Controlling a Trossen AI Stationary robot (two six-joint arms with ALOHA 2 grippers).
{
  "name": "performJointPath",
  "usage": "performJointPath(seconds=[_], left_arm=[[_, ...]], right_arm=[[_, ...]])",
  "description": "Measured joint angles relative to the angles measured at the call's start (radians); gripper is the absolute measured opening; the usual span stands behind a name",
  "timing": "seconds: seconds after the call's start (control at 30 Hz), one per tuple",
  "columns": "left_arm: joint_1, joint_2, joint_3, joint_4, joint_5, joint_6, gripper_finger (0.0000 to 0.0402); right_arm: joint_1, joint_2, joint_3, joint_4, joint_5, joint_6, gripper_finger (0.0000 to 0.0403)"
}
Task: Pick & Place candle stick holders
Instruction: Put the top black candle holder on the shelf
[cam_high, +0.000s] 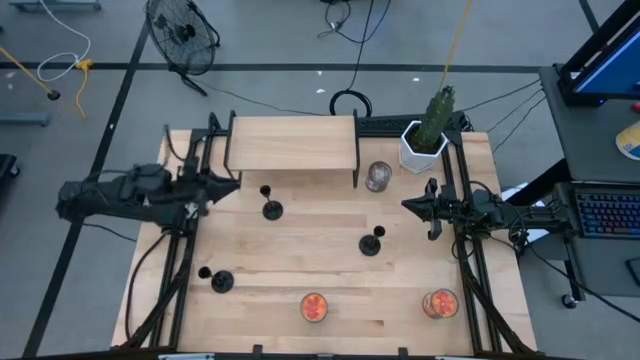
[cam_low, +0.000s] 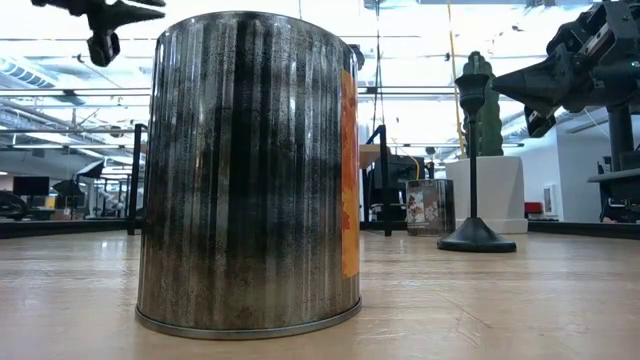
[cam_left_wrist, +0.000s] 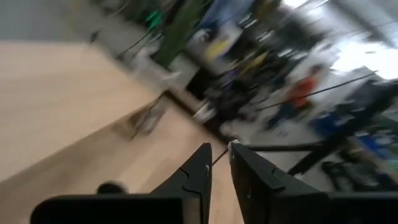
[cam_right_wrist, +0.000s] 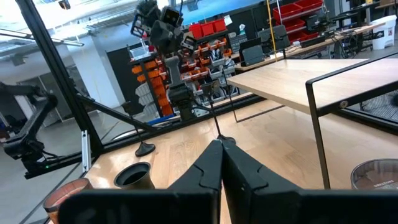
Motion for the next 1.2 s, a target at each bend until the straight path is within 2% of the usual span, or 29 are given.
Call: performJointPath(seconds=[0.33, 0.4, 0.47, 0.57, 0.67, 0.9, 1.2], left_arm=[[0.025, 0.437, 0.416, -0.412, -0.018, -0.236, 0.0063], [0.036, 0.501, 0.473, -0.439, -0.004, -0.229, 0.0063], [0.038, 0.544, 0.508, -0.396, 0.009, -0.160, 0.0063], [0.036, 0.587, 0.522, -0.300, 0.013, -0.094, 0.0063], [0.053, 0.608, 0.522, -0.265, 0.025, -0.097, 0.0063], [0.084, 0.649, 0.523, -0.428, 0.026, -0.306, 0.0063], [0.090, 0.664, 0.523, -0.498, 0.046, -0.403, 0.0062]], right_arm=[[0.000, 0.000, 0.000, 0.000, -0.003, -0.006, 0.0000], [0.000, 0.000, 0.000, 0.000, -0.003, -0.007, 0.0000], [0.000, 0.000, 0.000, 0.000, -0.003, -0.007, 0.0000], [0.000, 0.000, 0.000, 0.000, -0.003, -0.010, 0.0000], [0.000, 0.000, 0.000, 0.000, -0.003, -0.011, 0.0000], [0.000, 0.000, 0.000, -0.001, -0.003, -0.012, 0.0000], [0.000, 0.000, 0.000, -0.001, -0.003, -0.012, 0.0000]])
